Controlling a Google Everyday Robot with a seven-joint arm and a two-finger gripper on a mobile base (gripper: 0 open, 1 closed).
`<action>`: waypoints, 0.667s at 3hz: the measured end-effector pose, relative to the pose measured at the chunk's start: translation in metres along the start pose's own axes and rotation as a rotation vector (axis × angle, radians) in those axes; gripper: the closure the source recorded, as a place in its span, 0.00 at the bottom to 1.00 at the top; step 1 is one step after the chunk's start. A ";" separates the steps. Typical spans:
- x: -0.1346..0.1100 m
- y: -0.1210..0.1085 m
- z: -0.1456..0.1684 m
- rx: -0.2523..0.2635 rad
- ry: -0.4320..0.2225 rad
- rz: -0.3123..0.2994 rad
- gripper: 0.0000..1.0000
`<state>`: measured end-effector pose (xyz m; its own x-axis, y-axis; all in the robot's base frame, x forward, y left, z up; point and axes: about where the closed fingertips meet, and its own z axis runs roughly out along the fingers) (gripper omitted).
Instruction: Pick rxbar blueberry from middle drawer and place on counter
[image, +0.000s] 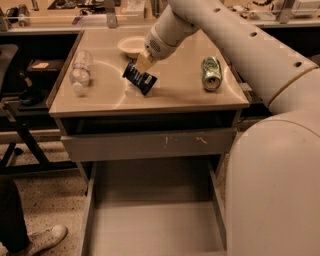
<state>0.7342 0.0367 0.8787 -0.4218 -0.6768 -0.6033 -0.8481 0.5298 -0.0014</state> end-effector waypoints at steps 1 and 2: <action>0.000 0.000 0.000 0.000 0.000 0.000 0.54; 0.000 0.000 0.000 0.000 0.000 0.000 0.31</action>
Offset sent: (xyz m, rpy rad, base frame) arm 0.0000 0.0000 0.0000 0.0000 0.0000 0.0000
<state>0.7342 0.0368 0.8787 -0.4218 -0.6769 -0.6033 -0.8482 0.5297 -0.0013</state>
